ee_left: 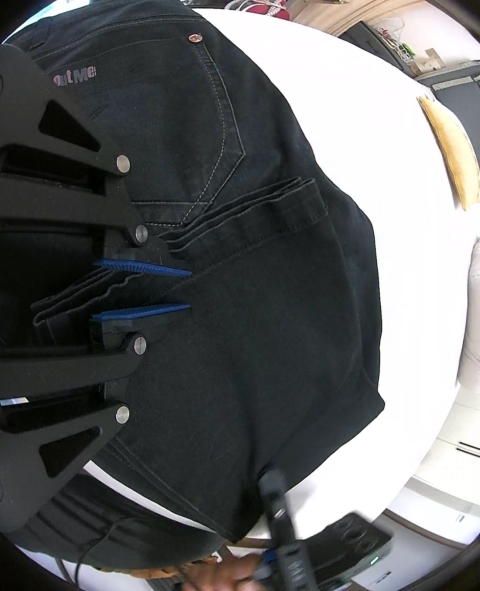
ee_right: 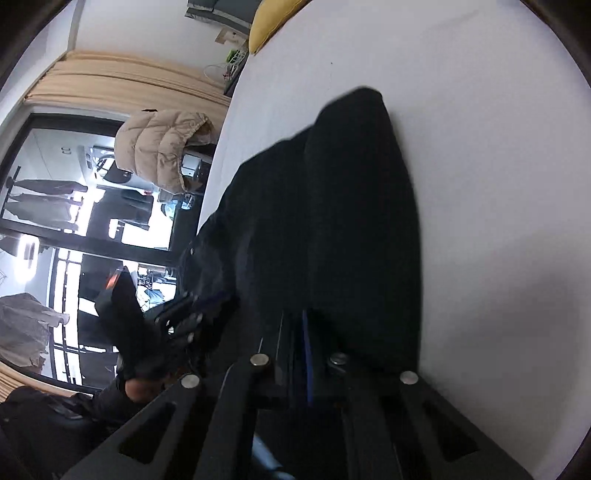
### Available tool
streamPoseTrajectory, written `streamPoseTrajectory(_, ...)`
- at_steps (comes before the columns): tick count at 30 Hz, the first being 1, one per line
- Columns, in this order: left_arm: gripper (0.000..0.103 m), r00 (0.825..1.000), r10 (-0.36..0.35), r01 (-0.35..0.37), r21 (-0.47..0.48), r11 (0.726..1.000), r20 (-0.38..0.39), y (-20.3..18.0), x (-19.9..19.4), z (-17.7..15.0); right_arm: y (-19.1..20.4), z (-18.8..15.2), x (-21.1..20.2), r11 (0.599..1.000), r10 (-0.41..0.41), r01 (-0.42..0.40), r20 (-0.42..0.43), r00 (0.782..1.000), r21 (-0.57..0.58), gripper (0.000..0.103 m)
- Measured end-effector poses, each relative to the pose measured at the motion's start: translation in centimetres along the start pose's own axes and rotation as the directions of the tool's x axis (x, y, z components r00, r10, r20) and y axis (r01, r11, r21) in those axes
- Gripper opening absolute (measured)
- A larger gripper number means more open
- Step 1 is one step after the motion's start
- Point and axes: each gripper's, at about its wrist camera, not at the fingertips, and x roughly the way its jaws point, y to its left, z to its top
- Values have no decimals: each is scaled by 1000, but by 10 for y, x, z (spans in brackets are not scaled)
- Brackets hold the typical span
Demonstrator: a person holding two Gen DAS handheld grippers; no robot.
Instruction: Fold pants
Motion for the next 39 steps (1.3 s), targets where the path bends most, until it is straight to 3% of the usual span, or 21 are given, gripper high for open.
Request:
streamPoseTrajectory(8, 15, 1000, -10, 11, -5, 1000, 19, 17, 2, -12, -4, -53, -17, 999, -25, 23, 29, 999, 41, 6)
streamPoseTrajectory(10, 15, 1000, -13, 13, -7, 1000, 26, 19, -2, -14, -10, -59, -18, 998, -22, 19, 46, 999, 63, 0)
streamPoseTrajectory(15, 15, 996, -66, 69, -52, 996, 64, 32, -13, -19, -34, -64, -19, 994, 9, -17, 81, 997, 107, 0)
streamPoseTrajectory(19, 15, 991, -93, 105, -131, 986, 91, 50, -37, -28, -29, -67, -21, 996, -39, 31, 100, 994, 87, 0)
streamPoseTrajectory(23, 15, 976, -131, 173, -256, 951, 174, 84, -83, -58, -24, -69, -21, 993, -77, 65, 117, 990, 99, 0)
streamPoseTrajectory(26, 16, 966, -101, 186, -371, 910, 237, 121, -126, -95, -22, -69, -20, 990, -99, 83, 132, 986, 116, 0)
streamPoseTrajectory(29, 19, 952, -39, 188, -481, 856, 304, 158, -162, -133, -13, -70, -22, 986, -145, 129, 155, 977, 107, 3)
streamPoseTrajectory(31, 49, 940, 23, 190, -578, 794, 341, 187, -182, -165, -2, -70, -23, 986, -158, 145, 180, 971, 85, 27)
streamPoseTrajectory(32, 80, 932, 71, 190, -645, 741, 356, 204, -191, -186, 6, -70, -24, 988, -144, 132, 198, 970, 75, 51)
streamPoseTrajectory(33, 90, 922, 108, 196, -687, 700, 373, 215, -197, -201, 14, -70, -25, 991, -126, 115, 218, 968, 63, 68)
streamPoseTrajectory(35, 90, 906, 146, 231, -754, 615, 397, 235, -204, -226, 34, -70, -24, 993, -116, 111, 259, 959, 34, 72)
streamPoseTrajectory(39, 90, 904, 69, 349, -823, 449, 422, 265, -188, -255, 70, -62, -6, 1000, -1, 8, 235, 972, -28, 71)
